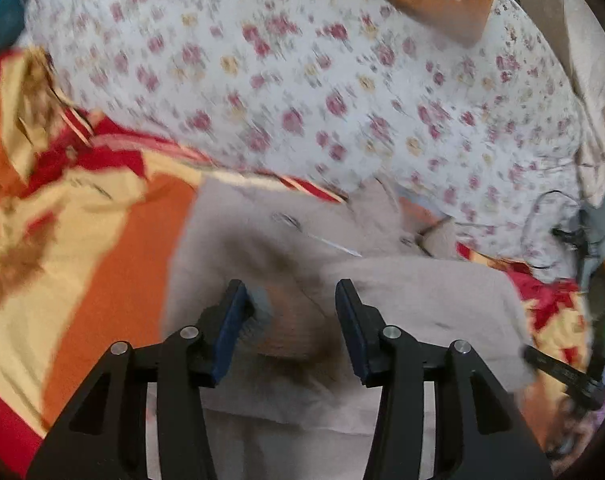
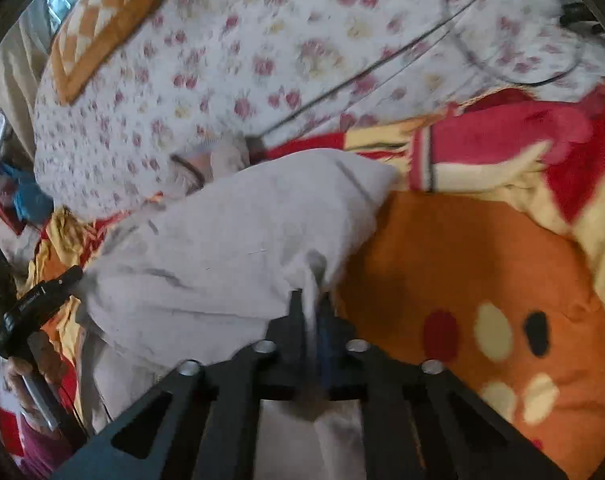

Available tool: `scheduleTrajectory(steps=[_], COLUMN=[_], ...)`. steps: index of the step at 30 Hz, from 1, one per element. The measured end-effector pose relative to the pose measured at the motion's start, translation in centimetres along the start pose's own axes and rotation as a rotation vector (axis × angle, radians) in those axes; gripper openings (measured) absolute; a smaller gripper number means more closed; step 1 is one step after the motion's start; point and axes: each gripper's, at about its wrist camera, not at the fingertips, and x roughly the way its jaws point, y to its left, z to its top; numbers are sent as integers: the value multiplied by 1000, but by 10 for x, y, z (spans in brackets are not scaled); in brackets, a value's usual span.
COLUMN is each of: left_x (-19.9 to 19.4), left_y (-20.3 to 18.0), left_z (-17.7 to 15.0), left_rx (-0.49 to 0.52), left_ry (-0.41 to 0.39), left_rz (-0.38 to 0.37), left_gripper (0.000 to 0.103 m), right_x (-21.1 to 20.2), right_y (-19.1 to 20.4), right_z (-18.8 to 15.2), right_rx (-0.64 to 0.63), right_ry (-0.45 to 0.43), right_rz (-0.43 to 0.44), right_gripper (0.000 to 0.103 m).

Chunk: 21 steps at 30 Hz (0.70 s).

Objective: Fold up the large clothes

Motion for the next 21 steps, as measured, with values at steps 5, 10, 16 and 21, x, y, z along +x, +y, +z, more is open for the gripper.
scheduleTrajectory(steps=[5, 10, 16, 21], left_x=[16, -17, -4, 35], left_y=[17, 13, -3, 1], left_z=[-6, -2, -14, -28], left_rx=[-42, -21, 26, 60], left_ry=[70, 0, 40, 137], left_rz=[52, 37, 18, 122], left_gripper=[44, 62, 77, 81], right_x=[11, -35, -6, 24], right_y=[-6, 4, 56, 38], right_z=[-9, -3, -2, -23], right_rx=[12, 40, -167, -167], right_ry=[31, -84, -34, 13], right_rz=[-90, -101, -100, -142], right_gripper=[9, 29, 27, 25])
